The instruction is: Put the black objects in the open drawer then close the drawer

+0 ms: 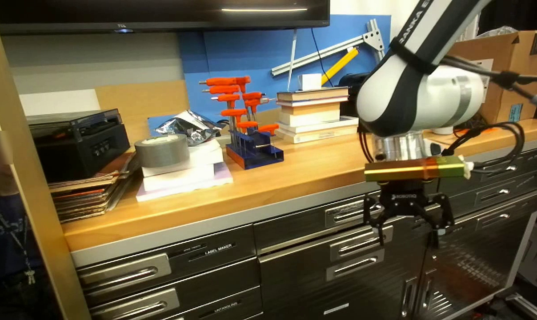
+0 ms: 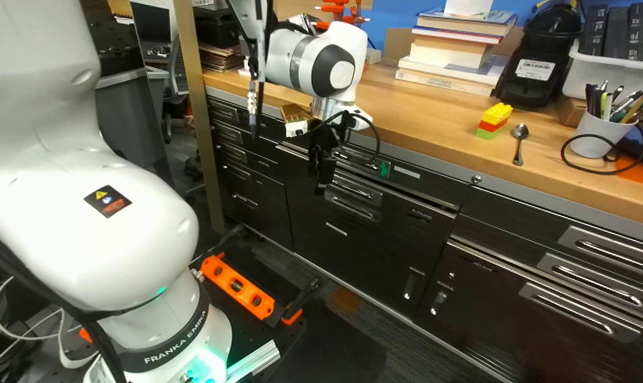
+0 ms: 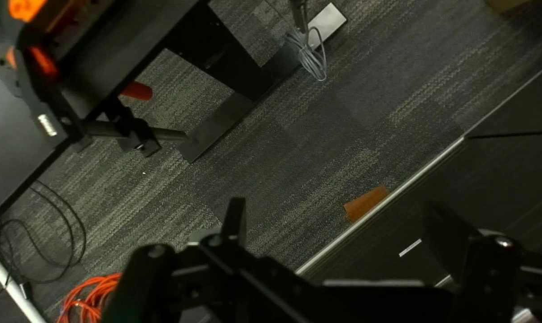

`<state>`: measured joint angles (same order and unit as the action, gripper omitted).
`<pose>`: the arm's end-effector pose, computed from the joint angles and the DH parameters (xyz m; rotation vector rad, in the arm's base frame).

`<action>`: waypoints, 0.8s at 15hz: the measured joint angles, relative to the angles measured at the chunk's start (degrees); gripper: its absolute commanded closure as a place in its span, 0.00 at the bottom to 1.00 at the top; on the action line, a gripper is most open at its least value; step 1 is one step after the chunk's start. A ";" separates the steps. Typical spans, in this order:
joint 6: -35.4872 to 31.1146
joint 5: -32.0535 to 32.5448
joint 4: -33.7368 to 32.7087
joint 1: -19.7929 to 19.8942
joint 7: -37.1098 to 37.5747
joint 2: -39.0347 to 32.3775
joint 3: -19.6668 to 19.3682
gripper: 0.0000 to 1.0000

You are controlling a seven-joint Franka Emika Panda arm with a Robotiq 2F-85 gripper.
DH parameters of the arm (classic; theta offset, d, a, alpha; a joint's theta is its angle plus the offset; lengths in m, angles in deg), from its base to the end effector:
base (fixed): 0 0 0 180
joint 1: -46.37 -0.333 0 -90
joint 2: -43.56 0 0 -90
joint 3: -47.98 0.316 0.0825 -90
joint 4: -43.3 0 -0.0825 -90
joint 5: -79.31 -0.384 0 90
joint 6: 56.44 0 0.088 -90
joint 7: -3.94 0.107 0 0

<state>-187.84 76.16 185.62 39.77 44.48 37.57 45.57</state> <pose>0.4388 0.0330 0.2273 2.8556 -1.0059 -0.4339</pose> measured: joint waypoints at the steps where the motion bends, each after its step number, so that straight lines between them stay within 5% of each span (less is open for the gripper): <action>1: 0.92 0.87 1.73 0.64 -2.18 3.13 0.00 0.00; 12: 20.31 4.39 3.99 2.30 -29.40 36.47 2.61 0.00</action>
<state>-167.53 80.55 189.61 42.07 15.09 74.05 48.18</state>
